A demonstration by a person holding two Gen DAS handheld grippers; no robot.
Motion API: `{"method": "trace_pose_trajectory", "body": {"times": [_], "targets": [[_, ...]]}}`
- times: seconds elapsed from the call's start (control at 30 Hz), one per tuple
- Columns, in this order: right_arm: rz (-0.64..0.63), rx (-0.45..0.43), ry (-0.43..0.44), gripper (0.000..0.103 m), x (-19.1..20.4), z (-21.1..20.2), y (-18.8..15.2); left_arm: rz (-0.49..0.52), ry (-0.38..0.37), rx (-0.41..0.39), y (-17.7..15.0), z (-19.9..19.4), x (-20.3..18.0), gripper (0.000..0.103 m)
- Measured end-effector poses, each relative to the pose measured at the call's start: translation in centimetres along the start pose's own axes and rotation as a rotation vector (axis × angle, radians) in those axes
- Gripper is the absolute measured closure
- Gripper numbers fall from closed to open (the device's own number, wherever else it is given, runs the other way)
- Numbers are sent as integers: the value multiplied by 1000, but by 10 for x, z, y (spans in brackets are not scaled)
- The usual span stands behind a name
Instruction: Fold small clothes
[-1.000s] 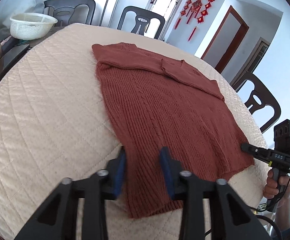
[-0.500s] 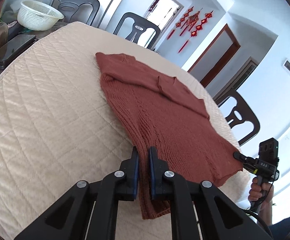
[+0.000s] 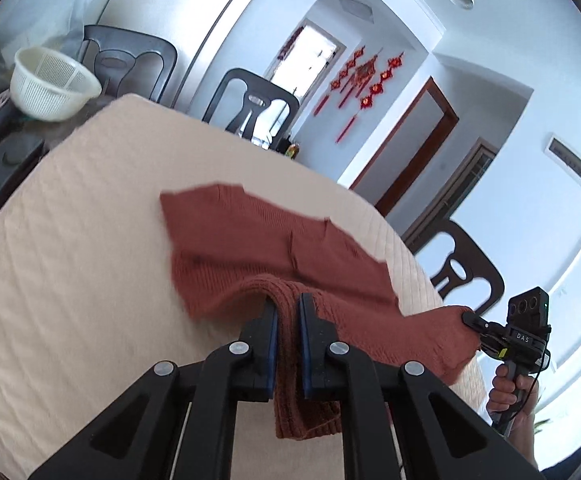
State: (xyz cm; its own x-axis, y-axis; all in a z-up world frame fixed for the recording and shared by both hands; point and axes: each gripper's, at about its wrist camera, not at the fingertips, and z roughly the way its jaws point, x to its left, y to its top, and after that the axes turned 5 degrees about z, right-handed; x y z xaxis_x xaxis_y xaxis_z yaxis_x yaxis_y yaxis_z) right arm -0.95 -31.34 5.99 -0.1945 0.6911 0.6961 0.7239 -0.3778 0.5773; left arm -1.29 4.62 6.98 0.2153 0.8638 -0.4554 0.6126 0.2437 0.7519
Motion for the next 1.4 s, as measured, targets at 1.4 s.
{"method": "trace_pose_trajectory", "body": {"times": [1.4], "targets": [[306,-20,7,63,-95,123,133,-216,84,68,94,151,89,70]]}}
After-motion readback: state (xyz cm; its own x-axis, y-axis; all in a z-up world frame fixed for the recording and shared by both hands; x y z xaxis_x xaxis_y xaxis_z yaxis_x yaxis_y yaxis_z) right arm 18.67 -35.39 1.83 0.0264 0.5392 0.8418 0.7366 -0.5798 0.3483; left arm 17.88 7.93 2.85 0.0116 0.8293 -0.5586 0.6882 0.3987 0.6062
